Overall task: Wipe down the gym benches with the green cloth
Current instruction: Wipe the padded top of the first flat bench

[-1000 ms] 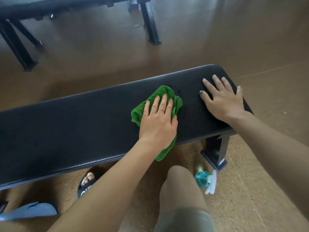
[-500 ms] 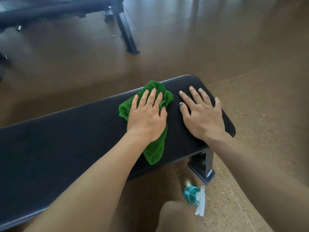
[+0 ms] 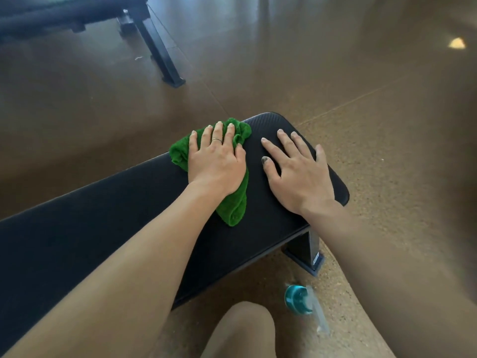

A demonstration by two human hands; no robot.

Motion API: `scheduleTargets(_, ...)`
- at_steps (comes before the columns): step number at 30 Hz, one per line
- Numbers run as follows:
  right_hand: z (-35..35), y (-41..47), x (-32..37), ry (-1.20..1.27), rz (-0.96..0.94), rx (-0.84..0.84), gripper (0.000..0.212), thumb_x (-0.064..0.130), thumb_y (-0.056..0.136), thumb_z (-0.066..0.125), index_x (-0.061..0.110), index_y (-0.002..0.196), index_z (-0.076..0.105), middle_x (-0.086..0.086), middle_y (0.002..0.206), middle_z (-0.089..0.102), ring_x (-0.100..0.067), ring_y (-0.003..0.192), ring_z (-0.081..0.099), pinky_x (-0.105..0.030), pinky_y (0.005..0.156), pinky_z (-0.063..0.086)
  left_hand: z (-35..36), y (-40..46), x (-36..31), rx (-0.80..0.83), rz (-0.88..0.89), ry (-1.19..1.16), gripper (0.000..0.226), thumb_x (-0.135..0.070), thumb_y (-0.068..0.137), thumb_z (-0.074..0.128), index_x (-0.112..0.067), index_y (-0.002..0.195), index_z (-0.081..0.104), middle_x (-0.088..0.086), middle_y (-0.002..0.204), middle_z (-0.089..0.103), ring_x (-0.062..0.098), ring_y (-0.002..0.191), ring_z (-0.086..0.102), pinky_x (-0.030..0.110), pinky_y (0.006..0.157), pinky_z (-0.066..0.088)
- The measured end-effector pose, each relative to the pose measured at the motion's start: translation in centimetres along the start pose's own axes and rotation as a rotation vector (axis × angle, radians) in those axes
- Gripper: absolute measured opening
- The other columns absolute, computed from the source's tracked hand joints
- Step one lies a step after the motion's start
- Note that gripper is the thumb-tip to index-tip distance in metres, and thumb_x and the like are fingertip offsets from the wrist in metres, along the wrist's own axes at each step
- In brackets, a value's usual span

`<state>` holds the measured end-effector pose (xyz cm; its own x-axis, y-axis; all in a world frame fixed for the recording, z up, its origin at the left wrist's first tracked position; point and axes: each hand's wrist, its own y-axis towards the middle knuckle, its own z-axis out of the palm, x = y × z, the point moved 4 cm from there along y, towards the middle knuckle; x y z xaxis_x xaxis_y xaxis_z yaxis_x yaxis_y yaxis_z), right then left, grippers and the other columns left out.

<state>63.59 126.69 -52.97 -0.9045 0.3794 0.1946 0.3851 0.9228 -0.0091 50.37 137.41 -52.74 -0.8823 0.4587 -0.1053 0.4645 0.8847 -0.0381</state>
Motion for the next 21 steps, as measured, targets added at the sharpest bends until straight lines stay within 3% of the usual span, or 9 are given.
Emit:
scheduleTargets(7,-0.1,0.1,0.0,0.013,0.052,0.004,0.057,0.054,0.106,0.015,0.045,0.162,0.017,0.006,0.174,0.006,-0.015,0.16,-0.002,-0.055,0.126,0.005,-0.1,-0.1,-0.2,0.023,0.014,0.024,0.061,-0.043,0.108,0.015,-0.024,0.166,0.01,0.002,0.174,0.009,0.022,0.16,0.005,0.049,0.129,-0.004)
scheduleTargets(14,0.1,0.6,-0.5,0.078,0.072,-0.037,0.057,0.052,0.107,0.016,0.041,0.163,0.019,0.006,0.173,0.009,-0.014,0.16,0.002,-0.051,0.126,0.011,0.0,3.0,-1.5,0.009,0.0,0.011,0.06,-0.04,0.108,0.019,-0.022,0.165,0.018,0.002,0.17,0.025,0.022,0.157,0.02,0.048,0.129,0.002)
scheduleTargets(17,0.0,0.9,-0.5,0.105,0.073,-0.009,0.057,0.051,0.107,0.016,0.039,0.163,0.017,0.006,0.174,0.007,-0.013,0.16,0.001,-0.051,0.126,0.011,-0.2,1.6,-2.0,0.021,0.014,0.016,0.061,-0.04,0.109,0.018,-0.02,0.165,0.012,0.003,0.173,0.014,0.021,0.16,0.008,0.046,0.13,-0.001)
scheduleTargets(21,-0.5,1.2,-0.9,0.191,0.05,0.038,0.055,0.046,0.109,0.015,0.038,0.163,0.019,0.008,0.173,0.007,-0.011,0.159,0.0,-0.048,0.127,0.01,0.1,-6.3,-4.6,0.027,0.171,-0.005,0.066,-0.044,0.104,0.009,-0.019,0.166,0.012,0.001,0.174,0.006,0.018,0.161,0.001,0.044,0.131,0.001)
